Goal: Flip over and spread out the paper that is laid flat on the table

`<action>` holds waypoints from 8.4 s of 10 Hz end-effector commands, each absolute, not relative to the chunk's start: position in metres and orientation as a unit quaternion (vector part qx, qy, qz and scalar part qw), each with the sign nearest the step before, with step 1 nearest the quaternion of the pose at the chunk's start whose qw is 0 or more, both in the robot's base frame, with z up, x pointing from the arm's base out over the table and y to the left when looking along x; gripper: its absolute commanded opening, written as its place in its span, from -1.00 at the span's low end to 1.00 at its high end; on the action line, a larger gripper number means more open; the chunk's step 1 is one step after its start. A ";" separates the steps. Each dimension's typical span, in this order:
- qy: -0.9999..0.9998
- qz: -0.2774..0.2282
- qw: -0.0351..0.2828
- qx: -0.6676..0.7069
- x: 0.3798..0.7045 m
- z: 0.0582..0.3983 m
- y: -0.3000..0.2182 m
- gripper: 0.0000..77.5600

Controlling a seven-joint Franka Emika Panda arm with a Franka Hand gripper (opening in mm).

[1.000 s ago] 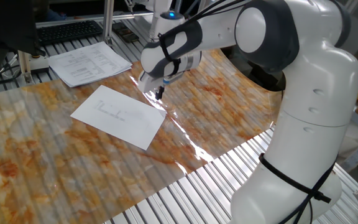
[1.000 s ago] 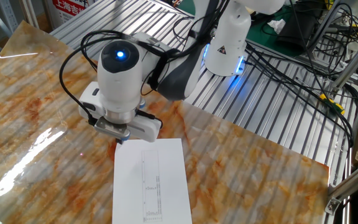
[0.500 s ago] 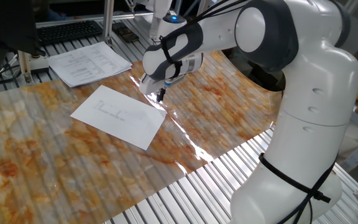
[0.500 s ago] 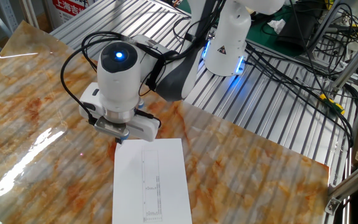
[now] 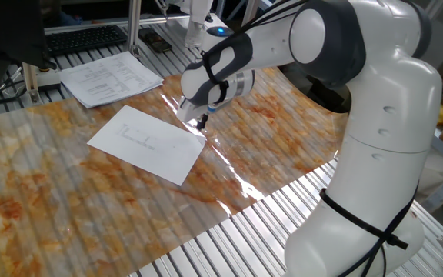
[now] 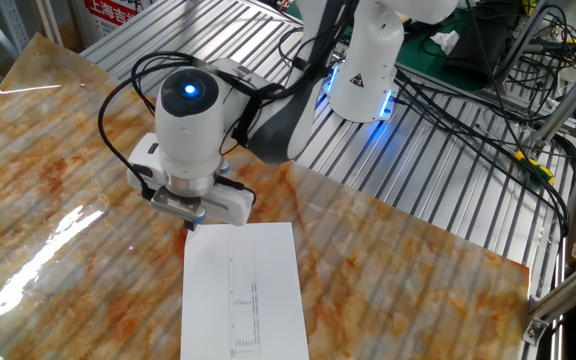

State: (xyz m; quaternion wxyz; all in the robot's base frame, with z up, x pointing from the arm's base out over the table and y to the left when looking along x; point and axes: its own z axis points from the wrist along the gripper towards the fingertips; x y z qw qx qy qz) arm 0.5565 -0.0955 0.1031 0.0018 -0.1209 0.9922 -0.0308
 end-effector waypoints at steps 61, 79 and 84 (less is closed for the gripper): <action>0.998 0.009 -0.017 -0.057 0.533 0.058 -0.099 1.00; 0.998 0.010 -0.018 -0.057 0.536 0.060 -0.099 -0.97; 0.999 0.006 -0.016 -0.027 0.532 0.066 -0.086 -0.97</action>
